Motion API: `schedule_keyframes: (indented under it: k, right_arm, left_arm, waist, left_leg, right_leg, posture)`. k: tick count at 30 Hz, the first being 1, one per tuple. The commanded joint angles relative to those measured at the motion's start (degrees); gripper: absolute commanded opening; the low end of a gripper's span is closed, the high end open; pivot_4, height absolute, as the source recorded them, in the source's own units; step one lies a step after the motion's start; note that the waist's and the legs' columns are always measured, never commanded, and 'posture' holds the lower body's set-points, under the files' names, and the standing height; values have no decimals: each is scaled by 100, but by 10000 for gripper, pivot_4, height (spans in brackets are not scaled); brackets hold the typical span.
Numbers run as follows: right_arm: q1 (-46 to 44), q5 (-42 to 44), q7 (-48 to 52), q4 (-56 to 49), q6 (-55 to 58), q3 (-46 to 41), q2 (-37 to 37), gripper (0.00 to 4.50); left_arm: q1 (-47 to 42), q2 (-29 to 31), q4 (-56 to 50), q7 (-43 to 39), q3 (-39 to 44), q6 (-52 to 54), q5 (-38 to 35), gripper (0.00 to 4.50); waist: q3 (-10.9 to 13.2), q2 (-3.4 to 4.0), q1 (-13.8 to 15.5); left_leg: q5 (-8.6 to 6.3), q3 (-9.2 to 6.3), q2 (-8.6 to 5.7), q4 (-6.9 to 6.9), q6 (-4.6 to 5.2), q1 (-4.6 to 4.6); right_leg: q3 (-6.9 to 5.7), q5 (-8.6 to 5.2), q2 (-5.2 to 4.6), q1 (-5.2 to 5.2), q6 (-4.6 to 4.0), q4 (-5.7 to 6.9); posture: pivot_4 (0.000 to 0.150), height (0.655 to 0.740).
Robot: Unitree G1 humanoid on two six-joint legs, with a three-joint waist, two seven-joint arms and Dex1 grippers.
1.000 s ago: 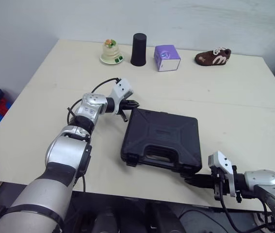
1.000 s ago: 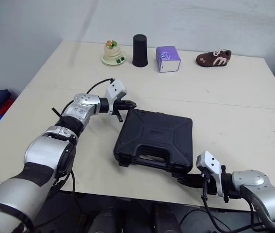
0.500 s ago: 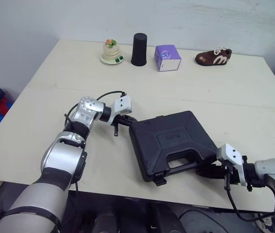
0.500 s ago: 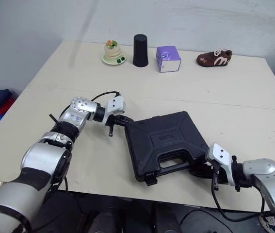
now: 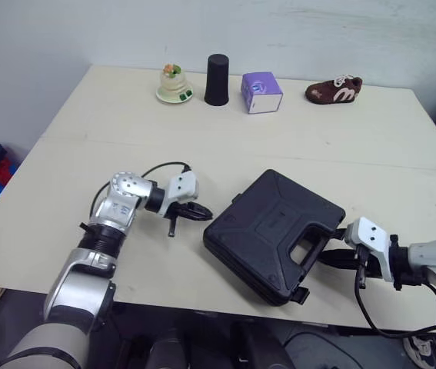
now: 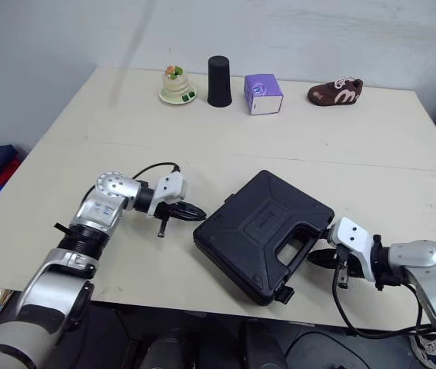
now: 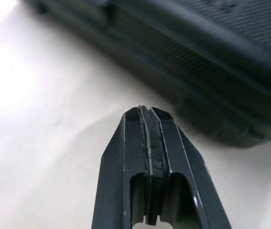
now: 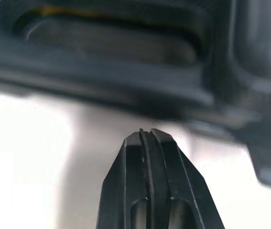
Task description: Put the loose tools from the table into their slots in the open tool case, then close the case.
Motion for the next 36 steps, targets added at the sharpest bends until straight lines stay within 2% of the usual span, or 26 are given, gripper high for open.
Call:
schedule_keyframes:
  k: [1, 4, 7, 10, 16, 20, 24, 26, 28, 31, 36]
  right_arm:
    - [80, -86, -341, -264, 223, -635, -206, 0]
    - [373, 79, -590, -342, 494, -1122, -42, 0]
    - [678, 285, -867, -537, 746, -1541, 302, 0]
    - [796, 450, -1206, -865, 1066, -1744, 651, 0]
    - [869, 681, -1651, -1226, 1444, -1830, 1106, 0]
    - [945, 679, -1856, -1377, 1522, -1775, 1308, 0]
    - [1008, 718, -1929, -1466, 1573, -1735, 1367, 0]
    - [1005, 737, -1951, -1494, 1582, -1686, 1401, 0]
    - [973, 759, -1986, -1507, 1595, -1639, 1453, 0]
    - [857, 802, -2077, -1471, 1640, -1550, 1548, 0]
    - [576, 857, -2160, -1524, 1687, -1420, 1635, 0]
  left_arm:
    - [-618, -115, -1114, -185, 170, 1201, -716, 241]
    - [-1065, -676, -1520, -40, 131, 1749, -1191, 241]
    - [-1422, -1512, -982, 441, -150, 1484, -1059, 241]
    - [-1880, -2321, 196, 943, -387, 1320, -792, 241]
    - [-2651, -3483, 2631, 1914, -457, -34, -319, 241]
    - [-2645, -3725, 3337, 1746, -824, -343, 153, 241]
    - [-2386, -3617, 3489, 1341, -1518, -1004, 856, 241]
    - [-2286, -3554, 3625, 1749, -1893, -1347, 1338, 241]
    - [-2268, -3596, 3765, 2006, -1941, -1262, 1458, 241]
    - [-2217, -3712, 3851, 1735, -1751, -856, 1252, 241]
    - [-2107, -3699, 3824, 1855, -1768, -786, 1366, 241]
  waist:
    - [1, -1, 16]
    - [0, 0, 74]
    - [-5, 8, 157]
    - [-4, 12, 129]
    - [0, 7, -40]
    - [-1, 12, -46]
    - [-3, 14, -11]
    - [-10, 7, -3]
    - [-40, -16, 1]
    - [-71, -52, -1]
    - [-115, -73, 1]
  left_leg:
    - [1, 0, 0, 2, 0, -4]
    - [2, -8, 0, 6, -1, -12]
    - [1, -6, -1, 6, -2, 0]
    - [0, 0, -8, 9, -1, 4]
    - [-4, 0, -20, -11, 9, 7]
    - [-3, -3, -24, -28, 7, 7]
    - [0, -2, -21, -29, 2, 4]
    - [-3, -3, -20, -28, 7, 9]
    - [-16, -4, -21, -28, 27, 16]
    - [-39, -4, -21, -19, 66, 18]
    - [-47, -5, -23, -14, 76, 17]
  right_leg:
    - [-1, 0, 1, -1, 0, 1]
    - [-7, -1, 0, 1, 2, -4]
    - [-3, -6, 5, 16, 9, -19]
    - [13, -4, 7, 17, 13, -21]
    - [46, -1, 16, 7, 19, -19]
    - [49, -2, 20, 0, 20, -25]
    - [47, -3, 20, -1, 19, -30]
    - [45, -2, 19, 13, 21, -42]
    - [45, 1, 17, 25, 24, -53]
    - [45, 4, 12, 35, 30, -58]
    - [43, 6, 8, 40, 32, -62]
  posture:
    - [1500, 7383]
    - [1500, 7383]
    - [1500, 7383]
    - [1500, 7383]
    - [1500, 7383]
    - [1500, 7383]
    - [1500, 7383]
    - [1500, 7383]
    - [1500, 7383]
    - [1500, 7383]
    - [1500, 7383]
